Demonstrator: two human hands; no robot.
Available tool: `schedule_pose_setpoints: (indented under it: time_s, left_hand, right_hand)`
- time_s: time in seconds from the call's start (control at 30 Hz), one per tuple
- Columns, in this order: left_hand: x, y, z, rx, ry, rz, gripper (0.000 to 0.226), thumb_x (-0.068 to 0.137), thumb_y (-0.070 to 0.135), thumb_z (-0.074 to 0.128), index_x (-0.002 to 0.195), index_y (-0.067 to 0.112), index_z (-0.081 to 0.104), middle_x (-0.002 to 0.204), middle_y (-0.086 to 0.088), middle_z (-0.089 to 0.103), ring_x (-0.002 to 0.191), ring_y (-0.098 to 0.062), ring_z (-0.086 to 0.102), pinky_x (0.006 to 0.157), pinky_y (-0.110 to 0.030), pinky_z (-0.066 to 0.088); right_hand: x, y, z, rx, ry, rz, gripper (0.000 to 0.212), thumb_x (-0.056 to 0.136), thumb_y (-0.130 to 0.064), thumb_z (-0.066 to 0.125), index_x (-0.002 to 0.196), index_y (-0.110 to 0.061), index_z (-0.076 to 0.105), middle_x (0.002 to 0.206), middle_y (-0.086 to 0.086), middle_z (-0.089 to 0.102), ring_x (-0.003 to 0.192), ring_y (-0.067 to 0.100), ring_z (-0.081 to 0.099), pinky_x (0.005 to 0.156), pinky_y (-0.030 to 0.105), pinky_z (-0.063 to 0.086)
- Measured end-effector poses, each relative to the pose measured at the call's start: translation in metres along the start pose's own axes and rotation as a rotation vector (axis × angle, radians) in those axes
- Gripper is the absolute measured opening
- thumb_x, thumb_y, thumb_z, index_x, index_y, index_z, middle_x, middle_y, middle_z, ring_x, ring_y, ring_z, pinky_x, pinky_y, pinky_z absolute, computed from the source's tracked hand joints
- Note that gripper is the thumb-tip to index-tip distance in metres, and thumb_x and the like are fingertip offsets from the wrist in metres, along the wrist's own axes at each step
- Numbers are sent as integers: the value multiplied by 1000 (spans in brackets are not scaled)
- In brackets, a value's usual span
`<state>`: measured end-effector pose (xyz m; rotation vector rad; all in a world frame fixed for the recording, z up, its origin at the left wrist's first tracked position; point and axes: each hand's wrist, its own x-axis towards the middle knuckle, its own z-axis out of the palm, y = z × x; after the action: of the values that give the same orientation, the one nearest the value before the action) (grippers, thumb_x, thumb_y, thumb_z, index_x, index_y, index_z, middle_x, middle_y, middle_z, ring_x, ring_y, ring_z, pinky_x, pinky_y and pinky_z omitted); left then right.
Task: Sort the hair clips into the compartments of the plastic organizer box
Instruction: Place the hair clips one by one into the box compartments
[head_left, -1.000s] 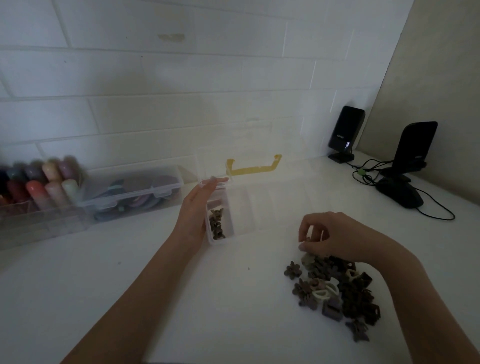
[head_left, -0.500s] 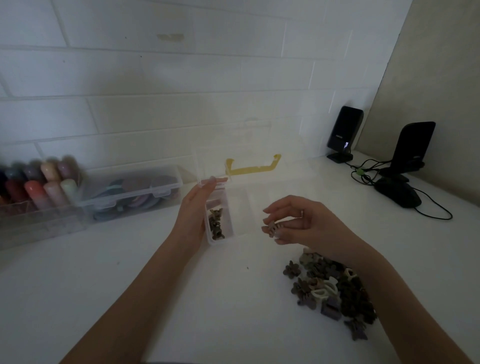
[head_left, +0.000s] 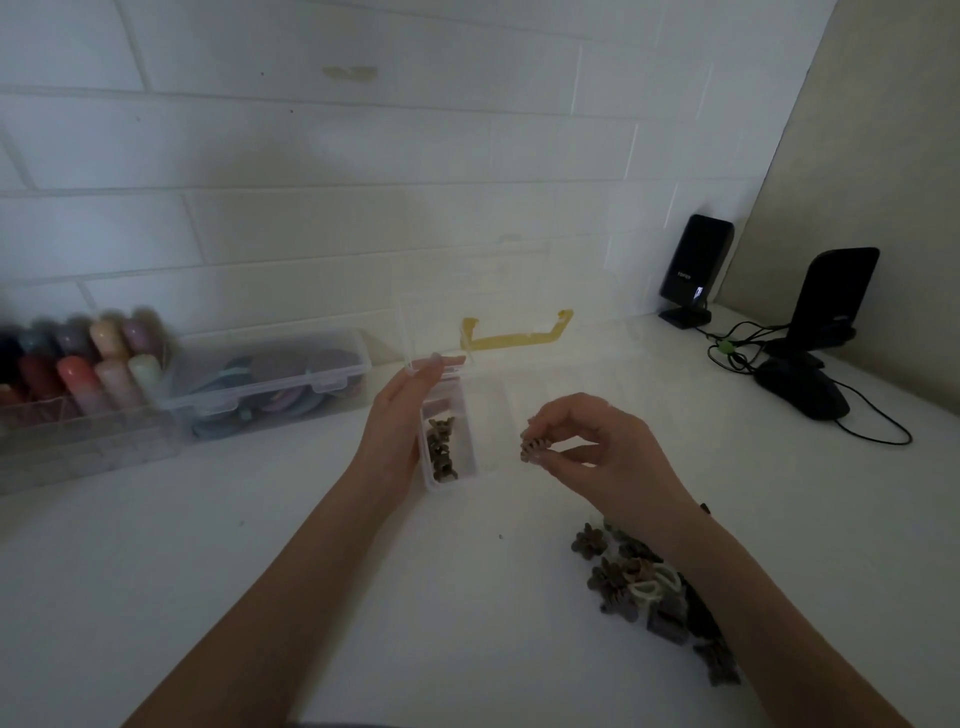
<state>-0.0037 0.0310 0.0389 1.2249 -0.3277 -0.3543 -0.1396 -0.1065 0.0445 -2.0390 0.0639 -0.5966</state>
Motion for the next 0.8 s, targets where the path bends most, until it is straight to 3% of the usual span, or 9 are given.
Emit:
schedule_pose_setpoints:
  time_s: [0.17, 0.27, 0.37, 0.5, 0.63, 0.8]
  left_hand:
    - [0, -2, 1, 11, -15, 26, 26, 89, 27, 55, 71, 28, 73, 88, 4, 72, 100, -29, 64, 96, -50, 46]
    - [0, -2, 1, 3, -17, 26, 29, 89, 28, 55, 67, 31, 74, 88, 4, 72, 104, -32, 63, 97, -51, 45]
    - [1, -3, 1, 0, -17, 40, 24, 90, 28, 54, 75, 26, 73, 95, -2, 71, 105, -34, 62, 99, -52, 44]
    - [2, -3, 0, 6, -36, 18, 30, 90, 29, 54, 68, 32, 75, 87, 5, 72, 99, -27, 64, 98, -52, 44]
    - [3, -4, 0, -10, -28, 23, 31, 89, 30, 55, 67, 34, 75, 86, 8, 72, 105, -29, 62, 100, -53, 43]
    - [5, -8, -2, -35, -19, 34, 23, 89, 31, 56, 75, 27, 74, 99, -2, 70, 111, -35, 60, 101, -52, 42]
  right_hand:
    - [5, 5, 20, -249, 77, -132, 13, 83, -8, 68, 82, -18, 59, 82, -8, 66, 76, 7, 59, 55, 20, 46]
    - [6, 14, 28, -509, 32, -250, 12, 85, -12, 65, 85, -23, 61, 97, -11, 66, 82, 0, 51, 66, 20, 45]
    - [6, 9, 22, -498, 25, -272, 16, 87, -9, 63, 93, -23, 67, 109, -12, 65, 85, -3, 52, 72, 6, 41]
    - [6, -1, -15, -443, 71, -146, 17, 87, -13, 62, 93, -28, 69, 85, -22, 65, 74, 0, 58, 65, 8, 42]
    - [0, 7, -54, -321, 244, 24, 15, 87, -9, 62, 88, -24, 67, 76, -10, 70, 68, 3, 65, 64, 21, 54]
    - [-26, 27, -74, -439, 403, 245, 5, 92, -24, 54, 92, -21, 59, 85, -8, 65, 79, 11, 61, 63, 19, 44]
